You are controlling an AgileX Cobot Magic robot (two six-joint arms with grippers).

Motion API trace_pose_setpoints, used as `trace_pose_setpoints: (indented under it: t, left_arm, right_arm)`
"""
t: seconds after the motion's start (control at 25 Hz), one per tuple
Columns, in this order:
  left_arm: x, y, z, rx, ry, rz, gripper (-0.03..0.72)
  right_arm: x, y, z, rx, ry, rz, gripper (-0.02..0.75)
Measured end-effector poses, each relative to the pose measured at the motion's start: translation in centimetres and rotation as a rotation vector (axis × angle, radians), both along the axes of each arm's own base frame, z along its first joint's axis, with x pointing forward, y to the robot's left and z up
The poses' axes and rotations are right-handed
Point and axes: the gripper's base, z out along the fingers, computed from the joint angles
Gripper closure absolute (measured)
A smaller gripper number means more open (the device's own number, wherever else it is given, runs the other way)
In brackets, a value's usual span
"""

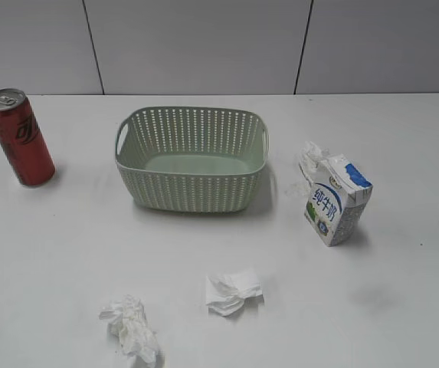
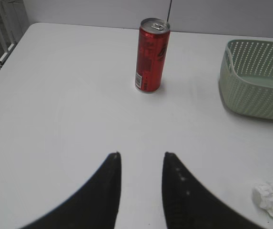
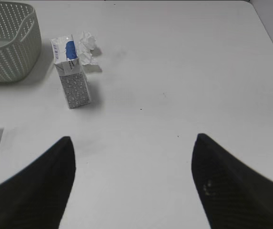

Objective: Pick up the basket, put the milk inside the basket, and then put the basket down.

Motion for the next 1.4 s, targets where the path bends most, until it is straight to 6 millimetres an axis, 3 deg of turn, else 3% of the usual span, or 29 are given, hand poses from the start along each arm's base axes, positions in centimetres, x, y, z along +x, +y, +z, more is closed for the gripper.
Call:
trace_pose_setpoints:
  t: [1.24,1.4]
  left_arm:
    - [0.00,0.00,0.00,0.000,0.000,0.000,0.456]
    - [0.00,0.00,0.00,0.000,0.000,0.000,0.387]
  right_arm:
    - [0.00,0.01,0.00,0.001,0.000,0.000,0.162]
    - [0.00,0.01,0.00,0.001,0.000,0.000,0.162]
